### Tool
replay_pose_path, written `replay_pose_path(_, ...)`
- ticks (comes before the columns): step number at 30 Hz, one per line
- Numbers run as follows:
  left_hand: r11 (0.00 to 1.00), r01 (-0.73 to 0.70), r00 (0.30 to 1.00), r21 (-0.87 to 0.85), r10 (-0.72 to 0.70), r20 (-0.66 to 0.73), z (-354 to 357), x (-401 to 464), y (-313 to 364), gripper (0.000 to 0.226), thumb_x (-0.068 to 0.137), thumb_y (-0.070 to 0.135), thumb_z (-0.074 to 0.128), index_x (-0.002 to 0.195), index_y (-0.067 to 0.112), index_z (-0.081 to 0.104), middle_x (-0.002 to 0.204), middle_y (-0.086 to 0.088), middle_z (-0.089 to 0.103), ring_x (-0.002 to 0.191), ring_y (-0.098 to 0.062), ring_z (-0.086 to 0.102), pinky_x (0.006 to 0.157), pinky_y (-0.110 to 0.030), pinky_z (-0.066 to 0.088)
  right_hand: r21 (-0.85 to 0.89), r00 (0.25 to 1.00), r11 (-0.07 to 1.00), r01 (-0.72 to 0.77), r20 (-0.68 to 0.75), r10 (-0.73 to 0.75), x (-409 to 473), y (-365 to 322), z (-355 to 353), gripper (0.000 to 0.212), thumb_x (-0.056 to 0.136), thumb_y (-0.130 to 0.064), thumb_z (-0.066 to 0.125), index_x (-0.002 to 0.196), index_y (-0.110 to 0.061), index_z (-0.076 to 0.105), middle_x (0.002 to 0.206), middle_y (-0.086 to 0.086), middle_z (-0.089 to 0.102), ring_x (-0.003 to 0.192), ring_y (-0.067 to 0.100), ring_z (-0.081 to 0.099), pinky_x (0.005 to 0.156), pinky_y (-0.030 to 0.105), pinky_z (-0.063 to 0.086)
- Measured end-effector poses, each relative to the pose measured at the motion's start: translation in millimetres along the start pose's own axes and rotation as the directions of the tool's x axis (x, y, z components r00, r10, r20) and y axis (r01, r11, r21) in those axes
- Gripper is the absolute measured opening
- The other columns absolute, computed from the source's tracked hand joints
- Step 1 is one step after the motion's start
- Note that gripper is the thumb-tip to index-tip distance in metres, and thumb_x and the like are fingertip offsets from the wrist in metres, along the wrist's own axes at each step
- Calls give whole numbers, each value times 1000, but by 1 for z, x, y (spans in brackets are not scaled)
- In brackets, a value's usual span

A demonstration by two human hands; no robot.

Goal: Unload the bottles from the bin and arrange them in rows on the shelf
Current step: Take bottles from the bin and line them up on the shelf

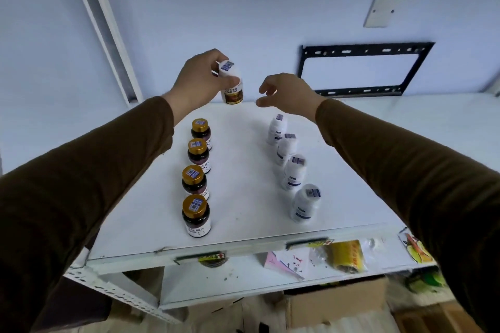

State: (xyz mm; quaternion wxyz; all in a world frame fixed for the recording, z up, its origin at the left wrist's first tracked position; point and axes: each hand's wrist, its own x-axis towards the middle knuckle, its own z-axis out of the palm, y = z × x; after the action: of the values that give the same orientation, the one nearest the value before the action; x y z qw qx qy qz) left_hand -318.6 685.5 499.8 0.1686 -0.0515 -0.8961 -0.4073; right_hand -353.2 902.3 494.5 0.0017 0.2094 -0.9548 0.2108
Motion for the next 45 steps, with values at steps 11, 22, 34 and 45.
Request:
replay_pose_path(11,983,-161,953,-90,179,245,136,2,108,30,78,44,75,100,28,63,92,16,63,80,0,58,61,-19,39,-114,975,968,-222,-53,217,-131,115,-70,36,85,-42,72,113,-20,67,108,-3,67,96,18,63,76,26,43)
replay_pose_path(22,991,-135,941,-27,136,310,285,-12,198,30,80,41,75,103,27,62,96,14,63,84,-2,57,64,-23,40,-93,964,963,-252,-106,242,-223,254,-125,30,88,-40,66,111,-21,68,107,-3,68,96,17,62,81,27,45)
replay_pose_path(34,987,28,900,159,-94,425,357,-21,190,37,83,21,76,117,17,61,114,-3,65,100,-23,61,82,-32,46,-12,986,988,-156,-66,155,-251,335,-134,23,91,-38,63,107,-22,68,106,-4,68,97,17,62,88,32,49)
replay_pose_path(45,978,46,911,202,-124,394,383,-21,182,34,82,32,77,109,20,60,107,0,64,93,-20,59,75,-30,40,-16,986,987,-162,-45,161,-253,353,-124,21,92,-37,61,105,-21,69,104,-4,68,95,17,62,85,31,49)
